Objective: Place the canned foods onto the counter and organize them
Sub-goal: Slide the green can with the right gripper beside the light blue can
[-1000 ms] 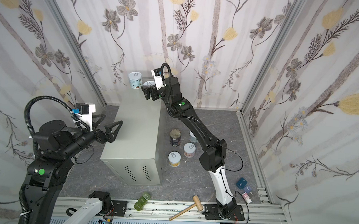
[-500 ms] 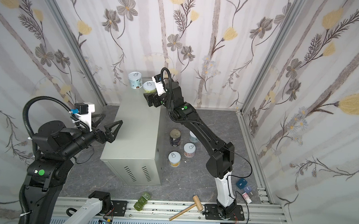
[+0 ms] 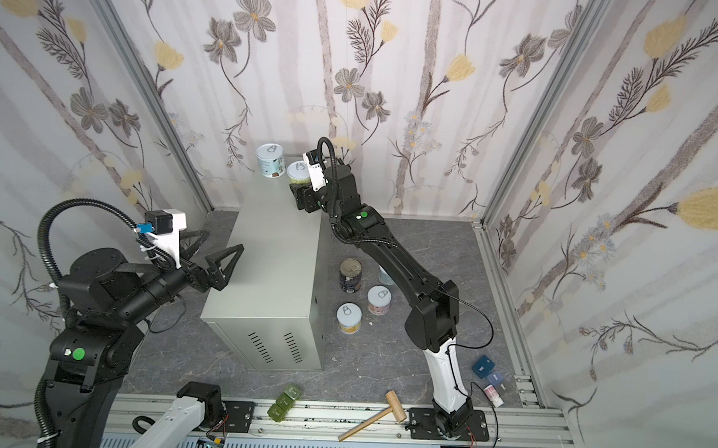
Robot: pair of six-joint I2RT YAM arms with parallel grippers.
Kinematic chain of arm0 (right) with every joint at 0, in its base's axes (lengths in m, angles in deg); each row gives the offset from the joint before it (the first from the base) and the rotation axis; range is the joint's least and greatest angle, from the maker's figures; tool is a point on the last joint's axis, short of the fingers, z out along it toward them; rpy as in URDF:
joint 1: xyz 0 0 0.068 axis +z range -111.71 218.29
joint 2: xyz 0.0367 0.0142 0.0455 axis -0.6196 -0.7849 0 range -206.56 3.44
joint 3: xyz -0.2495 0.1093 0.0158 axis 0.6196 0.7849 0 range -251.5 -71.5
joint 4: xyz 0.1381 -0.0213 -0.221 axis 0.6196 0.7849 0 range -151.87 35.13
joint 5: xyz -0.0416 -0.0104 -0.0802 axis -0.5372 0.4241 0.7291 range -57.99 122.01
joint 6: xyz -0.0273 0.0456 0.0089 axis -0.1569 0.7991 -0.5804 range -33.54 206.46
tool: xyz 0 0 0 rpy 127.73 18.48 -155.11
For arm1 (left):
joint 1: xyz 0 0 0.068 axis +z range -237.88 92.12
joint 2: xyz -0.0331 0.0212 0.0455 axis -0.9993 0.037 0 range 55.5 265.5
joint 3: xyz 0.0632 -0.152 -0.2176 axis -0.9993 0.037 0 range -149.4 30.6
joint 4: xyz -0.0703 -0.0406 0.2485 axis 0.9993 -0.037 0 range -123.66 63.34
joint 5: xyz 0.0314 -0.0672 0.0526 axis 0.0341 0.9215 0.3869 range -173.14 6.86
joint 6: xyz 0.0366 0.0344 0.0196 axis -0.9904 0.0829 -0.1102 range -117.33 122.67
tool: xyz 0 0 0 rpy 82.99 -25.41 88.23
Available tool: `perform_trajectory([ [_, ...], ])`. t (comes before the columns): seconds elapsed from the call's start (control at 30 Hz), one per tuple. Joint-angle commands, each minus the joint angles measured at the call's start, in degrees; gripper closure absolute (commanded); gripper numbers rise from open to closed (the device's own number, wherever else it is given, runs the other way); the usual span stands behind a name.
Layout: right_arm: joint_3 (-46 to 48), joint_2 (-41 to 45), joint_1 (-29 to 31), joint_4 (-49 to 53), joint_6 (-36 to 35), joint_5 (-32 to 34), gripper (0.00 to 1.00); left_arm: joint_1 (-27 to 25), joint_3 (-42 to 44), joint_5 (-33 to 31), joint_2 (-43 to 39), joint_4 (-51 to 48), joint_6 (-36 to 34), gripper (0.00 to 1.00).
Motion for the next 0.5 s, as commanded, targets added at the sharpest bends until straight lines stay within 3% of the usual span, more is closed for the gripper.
perform_trajectory([
  [0.0, -1.2, -1.3, -0.3, -2.9, 0.4, 2.5, 0.21, 0.1, 0.2, 0.0, -0.5, 0.4, 0.3, 0.00],
  [0.47, -8.5, -7.7, -2.4, -5.8, 0.1, -0.1, 0.25, 0.1, 0.9, 0.0, -1.5, -0.5, 0.7, 0.00],
])
